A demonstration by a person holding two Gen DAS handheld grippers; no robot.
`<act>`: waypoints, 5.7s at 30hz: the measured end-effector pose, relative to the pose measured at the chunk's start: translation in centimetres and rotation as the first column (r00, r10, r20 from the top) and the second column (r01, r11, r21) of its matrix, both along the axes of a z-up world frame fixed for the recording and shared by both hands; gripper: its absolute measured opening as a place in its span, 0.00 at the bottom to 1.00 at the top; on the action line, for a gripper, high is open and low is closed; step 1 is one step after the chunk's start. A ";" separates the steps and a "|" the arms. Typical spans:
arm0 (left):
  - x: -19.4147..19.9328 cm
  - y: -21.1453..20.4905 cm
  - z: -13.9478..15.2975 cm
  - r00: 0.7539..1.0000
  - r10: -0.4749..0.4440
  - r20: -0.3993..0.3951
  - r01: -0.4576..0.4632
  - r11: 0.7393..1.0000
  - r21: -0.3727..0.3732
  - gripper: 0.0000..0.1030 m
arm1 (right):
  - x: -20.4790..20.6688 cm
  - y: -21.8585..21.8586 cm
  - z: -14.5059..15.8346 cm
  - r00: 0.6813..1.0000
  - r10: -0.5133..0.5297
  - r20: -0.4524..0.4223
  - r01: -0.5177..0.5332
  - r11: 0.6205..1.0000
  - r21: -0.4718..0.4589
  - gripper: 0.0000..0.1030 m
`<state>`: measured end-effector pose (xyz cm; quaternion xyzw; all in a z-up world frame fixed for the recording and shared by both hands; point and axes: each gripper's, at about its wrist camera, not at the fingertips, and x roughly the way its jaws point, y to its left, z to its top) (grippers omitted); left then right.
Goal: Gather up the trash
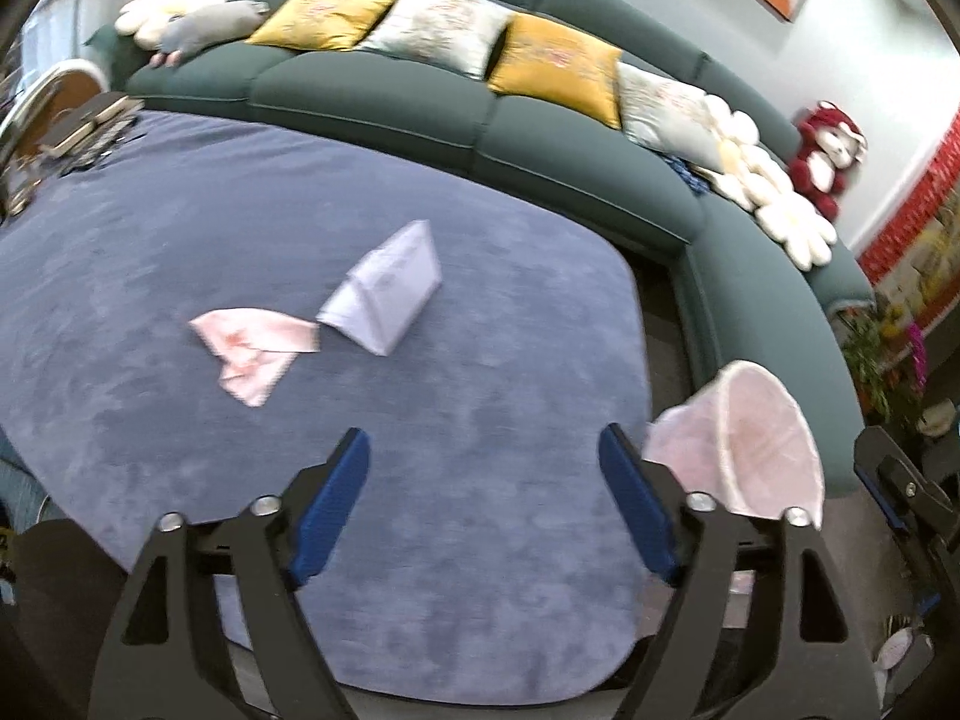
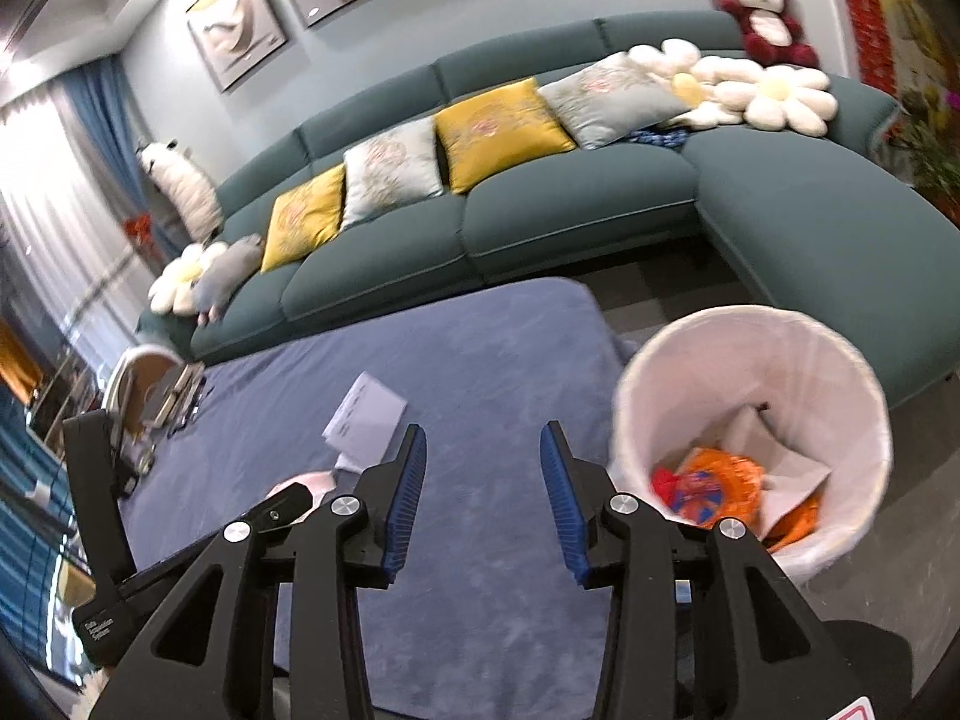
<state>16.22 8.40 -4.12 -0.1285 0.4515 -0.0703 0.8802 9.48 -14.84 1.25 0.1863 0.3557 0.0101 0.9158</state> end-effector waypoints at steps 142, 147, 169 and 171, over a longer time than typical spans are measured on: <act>-2.0 -25.3 4.5 0.880 -0.470 0.067 0.460 0.879 0.124 0.52 | -5.7 -21.1 -0.3 0.937 -0.340 0.080 0.331 0.938 0.103 0.10; -1.7 -23.8 4.3 0.897 -0.439 0.059 0.429 0.894 0.125 0.56 | -5.2 -20.1 -0.1 0.947 -0.312 0.078 0.305 0.948 0.093 0.14; -2.8 -21.7 3.8 0.915 -0.400 0.049 0.387 0.907 0.166 0.70 | -6.2 -17.7 0.6 0.973 -0.229 0.019 0.229 0.973 -0.009 0.32; -3.1 -21.6 3.7 0.917 -0.397 0.048 0.383 0.907 0.176 0.72 | -6.3 -17.3 0.5 0.977 -0.212 0.008 0.212 0.977 -0.029 0.35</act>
